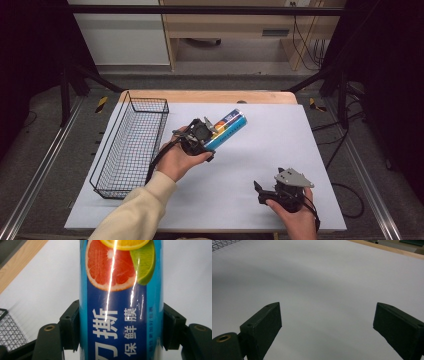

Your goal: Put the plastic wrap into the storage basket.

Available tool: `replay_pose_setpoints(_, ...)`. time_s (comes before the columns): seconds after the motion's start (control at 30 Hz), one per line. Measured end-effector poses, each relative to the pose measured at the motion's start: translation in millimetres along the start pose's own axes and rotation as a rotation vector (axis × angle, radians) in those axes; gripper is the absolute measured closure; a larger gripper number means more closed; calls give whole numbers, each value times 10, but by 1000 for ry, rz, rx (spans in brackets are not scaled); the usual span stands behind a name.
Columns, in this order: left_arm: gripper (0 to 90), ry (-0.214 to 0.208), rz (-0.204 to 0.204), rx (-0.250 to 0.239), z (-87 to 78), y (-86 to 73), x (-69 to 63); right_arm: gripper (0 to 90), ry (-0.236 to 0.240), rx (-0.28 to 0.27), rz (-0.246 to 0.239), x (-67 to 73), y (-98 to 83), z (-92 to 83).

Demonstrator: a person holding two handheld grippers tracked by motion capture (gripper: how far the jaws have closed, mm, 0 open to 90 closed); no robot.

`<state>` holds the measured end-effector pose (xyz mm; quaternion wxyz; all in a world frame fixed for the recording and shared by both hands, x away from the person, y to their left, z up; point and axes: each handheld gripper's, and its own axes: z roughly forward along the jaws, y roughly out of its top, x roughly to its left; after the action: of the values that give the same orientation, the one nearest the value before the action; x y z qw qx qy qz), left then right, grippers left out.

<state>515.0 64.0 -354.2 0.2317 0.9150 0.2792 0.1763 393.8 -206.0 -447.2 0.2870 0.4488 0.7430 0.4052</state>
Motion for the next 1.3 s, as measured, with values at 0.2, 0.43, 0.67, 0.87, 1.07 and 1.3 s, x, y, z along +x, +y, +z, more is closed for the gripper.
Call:
replay_pose_setpoints(0.2,320,14,-19,-17,-109,-46,64,84,-2,1,-1,-1,-2,7)
replay_pose_setpoints(0.43,320,30,-49,-14,-283,-151,183,84,-5,3,3,-10,-7,2)
replay_pose_setpoints(0.67,320,28,-105,-20,-464,-307,350,84,-11,8,6,-6,-7,3)
replay_pose_setpoints(0.87,320,40,-146,-15,-622,-457,511,84,-16,10,2,-9,-10,2)
replay_pose_setpoints(1.07,320,74,-179,5,-746,-597,648,85,-13,5,-1,-11,-6,-2)
replay_pose_setpoints(1.3,320,103,-222,-4,-820,-743,740,85,-12,4,4,-20,-7,-12)
